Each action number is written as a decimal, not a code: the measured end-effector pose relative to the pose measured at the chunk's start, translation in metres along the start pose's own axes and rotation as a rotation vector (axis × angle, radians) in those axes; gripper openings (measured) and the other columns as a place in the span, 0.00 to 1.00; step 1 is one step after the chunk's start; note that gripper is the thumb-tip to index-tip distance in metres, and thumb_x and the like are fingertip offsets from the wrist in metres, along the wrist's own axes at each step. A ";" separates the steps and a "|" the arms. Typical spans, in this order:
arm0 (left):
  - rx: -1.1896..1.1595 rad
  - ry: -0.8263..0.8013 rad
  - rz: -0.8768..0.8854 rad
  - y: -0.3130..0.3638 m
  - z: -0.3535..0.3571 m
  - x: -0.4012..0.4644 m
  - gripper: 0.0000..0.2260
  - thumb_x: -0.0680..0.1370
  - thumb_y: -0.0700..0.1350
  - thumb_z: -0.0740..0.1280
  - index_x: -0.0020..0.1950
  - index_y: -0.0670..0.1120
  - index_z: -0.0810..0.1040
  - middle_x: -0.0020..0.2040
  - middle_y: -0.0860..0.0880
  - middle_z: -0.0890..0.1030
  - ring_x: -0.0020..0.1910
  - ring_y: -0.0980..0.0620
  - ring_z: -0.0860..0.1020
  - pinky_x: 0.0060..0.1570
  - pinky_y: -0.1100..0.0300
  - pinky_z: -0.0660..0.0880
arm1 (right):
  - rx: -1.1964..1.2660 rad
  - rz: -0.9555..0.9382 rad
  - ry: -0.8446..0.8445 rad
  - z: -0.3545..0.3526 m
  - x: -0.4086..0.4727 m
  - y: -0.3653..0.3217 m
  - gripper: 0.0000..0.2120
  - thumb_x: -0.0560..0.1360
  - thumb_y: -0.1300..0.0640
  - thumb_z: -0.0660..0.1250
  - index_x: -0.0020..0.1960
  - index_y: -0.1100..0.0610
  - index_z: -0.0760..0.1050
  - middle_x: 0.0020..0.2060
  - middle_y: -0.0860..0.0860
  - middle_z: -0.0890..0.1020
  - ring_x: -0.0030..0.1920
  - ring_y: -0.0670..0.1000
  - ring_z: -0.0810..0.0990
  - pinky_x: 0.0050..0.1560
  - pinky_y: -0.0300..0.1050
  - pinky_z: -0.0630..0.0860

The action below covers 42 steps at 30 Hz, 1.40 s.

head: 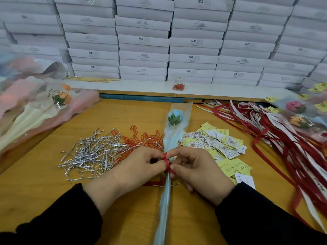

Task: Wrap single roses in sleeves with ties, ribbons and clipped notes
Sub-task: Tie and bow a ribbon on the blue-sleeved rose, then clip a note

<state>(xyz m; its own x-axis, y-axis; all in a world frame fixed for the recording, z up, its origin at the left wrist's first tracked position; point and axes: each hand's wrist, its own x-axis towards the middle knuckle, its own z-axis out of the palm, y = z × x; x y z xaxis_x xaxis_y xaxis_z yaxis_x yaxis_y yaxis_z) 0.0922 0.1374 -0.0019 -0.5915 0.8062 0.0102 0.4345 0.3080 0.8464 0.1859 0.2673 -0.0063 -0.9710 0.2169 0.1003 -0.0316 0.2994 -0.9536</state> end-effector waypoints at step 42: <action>0.147 0.271 -0.063 -0.007 -0.006 0.001 0.10 0.75 0.38 0.65 0.33 0.45 0.72 0.29 0.48 0.75 0.31 0.52 0.73 0.32 0.63 0.69 | 0.019 0.164 0.147 -0.038 0.006 -0.006 0.09 0.70 0.69 0.61 0.34 0.59 0.70 0.22 0.50 0.71 0.20 0.46 0.63 0.21 0.35 0.60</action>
<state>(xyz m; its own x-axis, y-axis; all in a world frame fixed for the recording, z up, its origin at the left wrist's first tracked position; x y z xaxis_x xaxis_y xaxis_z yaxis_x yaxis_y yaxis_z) 0.0848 0.1327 -0.0051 -0.7711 0.6256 0.1185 0.4732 0.4384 0.7641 0.1891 0.3020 0.0103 -0.9187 0.3945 -0.0175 0.1179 0.2315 -0.9657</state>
